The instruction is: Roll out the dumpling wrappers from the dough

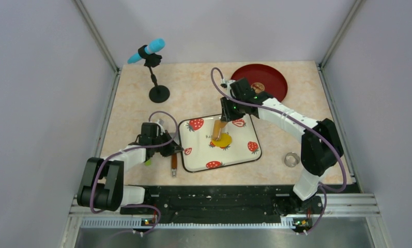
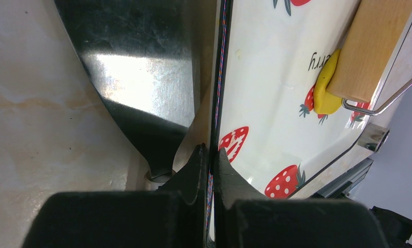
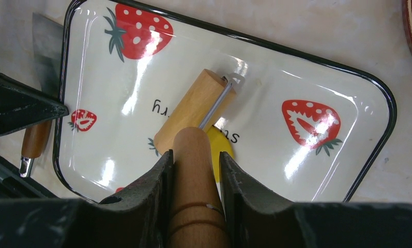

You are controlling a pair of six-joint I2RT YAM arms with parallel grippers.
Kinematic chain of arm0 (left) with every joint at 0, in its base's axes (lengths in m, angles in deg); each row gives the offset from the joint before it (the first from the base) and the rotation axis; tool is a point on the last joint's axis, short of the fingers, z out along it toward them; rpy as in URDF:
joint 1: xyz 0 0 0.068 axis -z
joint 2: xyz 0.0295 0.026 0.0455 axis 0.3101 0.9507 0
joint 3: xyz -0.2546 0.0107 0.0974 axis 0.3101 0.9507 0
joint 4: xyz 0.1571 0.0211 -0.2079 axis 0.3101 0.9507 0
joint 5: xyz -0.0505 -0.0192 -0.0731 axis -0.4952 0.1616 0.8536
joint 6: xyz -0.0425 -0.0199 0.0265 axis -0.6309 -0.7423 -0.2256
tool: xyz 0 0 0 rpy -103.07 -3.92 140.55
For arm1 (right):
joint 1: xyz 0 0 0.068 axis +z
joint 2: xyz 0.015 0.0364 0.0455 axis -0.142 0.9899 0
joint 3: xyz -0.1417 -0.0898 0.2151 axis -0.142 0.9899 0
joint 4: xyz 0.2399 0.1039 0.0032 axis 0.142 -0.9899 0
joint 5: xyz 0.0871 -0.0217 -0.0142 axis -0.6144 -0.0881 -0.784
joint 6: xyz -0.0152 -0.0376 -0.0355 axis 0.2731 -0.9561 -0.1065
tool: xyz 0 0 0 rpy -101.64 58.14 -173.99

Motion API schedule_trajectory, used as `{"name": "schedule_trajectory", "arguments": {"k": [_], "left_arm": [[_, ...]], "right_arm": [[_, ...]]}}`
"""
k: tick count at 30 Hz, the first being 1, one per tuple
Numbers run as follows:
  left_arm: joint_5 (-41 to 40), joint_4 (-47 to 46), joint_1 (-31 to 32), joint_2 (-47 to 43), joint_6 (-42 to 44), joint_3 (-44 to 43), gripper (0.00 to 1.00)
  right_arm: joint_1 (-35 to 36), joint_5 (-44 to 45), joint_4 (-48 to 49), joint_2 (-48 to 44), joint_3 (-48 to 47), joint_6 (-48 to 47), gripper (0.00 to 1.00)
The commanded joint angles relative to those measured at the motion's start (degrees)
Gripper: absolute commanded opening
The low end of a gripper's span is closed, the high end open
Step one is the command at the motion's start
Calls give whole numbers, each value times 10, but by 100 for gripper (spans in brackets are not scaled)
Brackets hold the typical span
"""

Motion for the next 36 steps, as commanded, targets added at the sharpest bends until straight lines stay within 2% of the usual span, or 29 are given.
{"name": "schedule_trajectory", "arguments": {"k": [1, 10, 21, 36], "left_arm": [[-55, 31, -10, 4, 18, 5, 0], [-54, 31, -10, 5, 19, 5, 0], [-53, 31, -10, 8, 19, 4, 0], [-53, 30, -9, 9, 19, 3, 0]], "right_arm": [[16, 117, -143, 113, 96, -43, 0], [41, 92, -141, 144, 54, -44, 0], [99, 60, -166, 163, -64, -19, 0], [117, 64, -187, -14, -107, 10, 0]]}}
